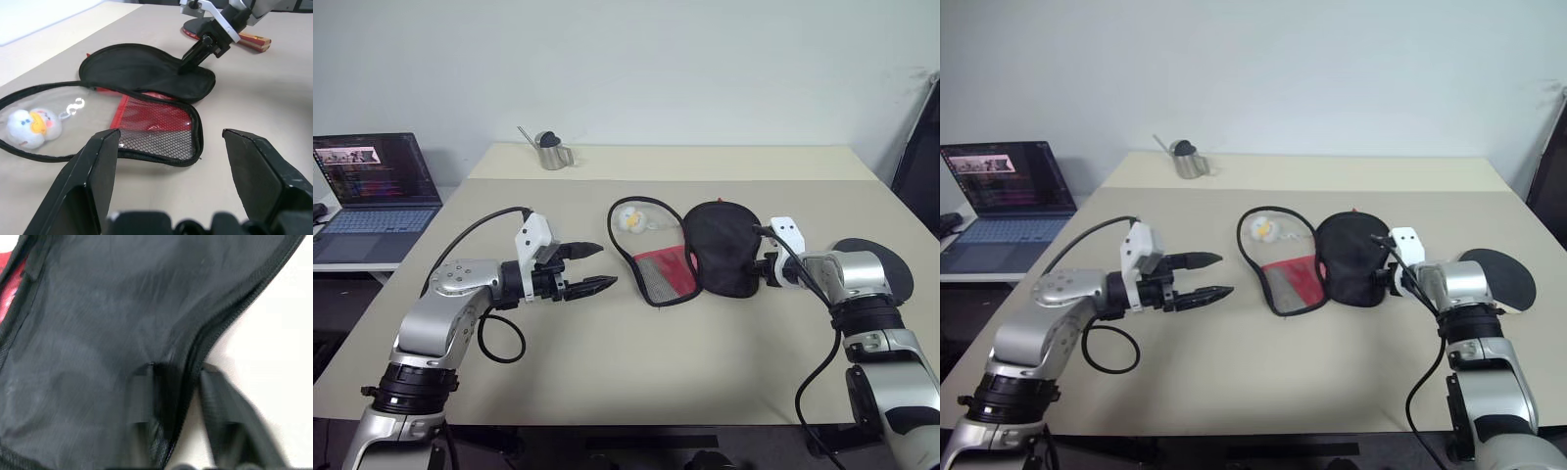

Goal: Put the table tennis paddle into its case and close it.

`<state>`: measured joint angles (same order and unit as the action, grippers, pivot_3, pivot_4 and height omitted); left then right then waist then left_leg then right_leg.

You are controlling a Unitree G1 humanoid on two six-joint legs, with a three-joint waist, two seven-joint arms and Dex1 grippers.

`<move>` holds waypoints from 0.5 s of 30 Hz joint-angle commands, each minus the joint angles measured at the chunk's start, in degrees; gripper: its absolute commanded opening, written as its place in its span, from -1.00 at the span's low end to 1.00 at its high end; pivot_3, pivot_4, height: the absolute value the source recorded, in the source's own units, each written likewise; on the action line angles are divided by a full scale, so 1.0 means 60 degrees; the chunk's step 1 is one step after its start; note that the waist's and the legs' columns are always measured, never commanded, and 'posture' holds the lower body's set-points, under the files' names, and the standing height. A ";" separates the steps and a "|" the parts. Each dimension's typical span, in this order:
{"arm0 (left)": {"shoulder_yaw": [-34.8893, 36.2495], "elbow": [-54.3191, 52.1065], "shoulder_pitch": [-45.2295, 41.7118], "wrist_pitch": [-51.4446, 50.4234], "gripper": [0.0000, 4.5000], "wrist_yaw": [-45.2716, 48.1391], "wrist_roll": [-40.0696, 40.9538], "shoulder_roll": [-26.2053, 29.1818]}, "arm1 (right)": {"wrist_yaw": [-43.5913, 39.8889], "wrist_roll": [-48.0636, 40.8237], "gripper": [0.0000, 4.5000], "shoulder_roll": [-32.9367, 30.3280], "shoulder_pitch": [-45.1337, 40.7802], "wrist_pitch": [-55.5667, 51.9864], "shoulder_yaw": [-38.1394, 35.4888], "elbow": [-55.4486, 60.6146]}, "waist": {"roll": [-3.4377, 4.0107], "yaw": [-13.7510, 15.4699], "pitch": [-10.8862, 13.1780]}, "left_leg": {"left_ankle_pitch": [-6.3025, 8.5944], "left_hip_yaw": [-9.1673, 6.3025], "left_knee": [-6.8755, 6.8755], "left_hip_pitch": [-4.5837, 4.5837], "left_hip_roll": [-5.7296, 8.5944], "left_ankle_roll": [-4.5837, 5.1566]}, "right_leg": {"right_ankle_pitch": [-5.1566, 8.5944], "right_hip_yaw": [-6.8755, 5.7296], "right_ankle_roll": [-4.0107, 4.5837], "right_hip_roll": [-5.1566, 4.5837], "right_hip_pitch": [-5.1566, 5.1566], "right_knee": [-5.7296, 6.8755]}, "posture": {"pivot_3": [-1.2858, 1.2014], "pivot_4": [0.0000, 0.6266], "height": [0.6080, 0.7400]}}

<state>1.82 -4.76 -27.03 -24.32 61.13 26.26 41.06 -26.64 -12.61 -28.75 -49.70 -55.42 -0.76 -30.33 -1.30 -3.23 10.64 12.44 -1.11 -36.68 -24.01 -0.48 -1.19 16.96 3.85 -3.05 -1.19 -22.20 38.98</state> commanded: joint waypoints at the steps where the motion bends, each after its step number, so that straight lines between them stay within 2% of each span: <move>1: -0.0024 -0.0117 -0.0183 0.0210 0.62 0.0031 -0.0039 -0.0086 | 0.0461 0.0502 0.18 -0.0348 -0.0023 0.0891 -0.0198 -0.0202 | 0.0000 0.0026 0.0000 | 0.0000 -0.0001 -0.0003 0.0000 0.0000 0.0000 | 0.0000 -0.0001 0.0000 0.0000 0.0002 0.0001 | 0.03 -0.52 1.00; 6: -0.0090 -0.0131 -0.0253 0.0255 0.62 0.0002 -0.0071 -0.0281 | 0.0567 0.0421 0.93 -0.0510 0.0110 0.1654 -0.0728 0.0046 | 0.0000 0.0053 0.0001 | 0.0000 0.0000 -0.0003 -0.0012 0.0002 0.0000 | 0.0000 0.0000 0.0000 -0.0001 -0.0009 -0.0001 | 0.03 -0.52 1.00; 10: -0.0114 -0.0552 -0.0447 -0.0017 0.62 0.0092 0.0326 -0.0507 | 0.0507 0.0143 0.98 -0.0545 0.0318 0.1664 -0.1212 0.0691 | 0.0000 0.0052 0.0001 | 0.0000 -0.0001 0.0000 -0.0015 0.0000 0.0000 | 0.0000 0.0000 0.0000 0.0000 -0.0010 -0.0003 | 0.03 -0.52 1.00; 15: -0.0425 -0.0398 -0.0835 0.0175 0.62 0.0236 0.0046 -0.0608 | 0.0699 0.0166 0.98 -0.0411 0.0836 0.1284 -0.1351 0.1947 | 0.0000 0.0044 0.0001 | 0.0000 -0.0004 -0.0001 -0.0014 0.0000 0.0000 | 0.0000 -0.0001 0.0000 0.0002 -0.0009 -0.0001 | 0.03 -0.52 1.00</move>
<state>-0.48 -6.20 -30.83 -24.42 62.06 26.72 37.47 -23.40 -10.94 -31.04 -45.16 -47.22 -7.42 -22.98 -1.30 -2.96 10.65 12.44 -1.13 -36.68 -24.09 -0.48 -1.19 16.96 3.85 -3.05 -1.17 -22.25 38.97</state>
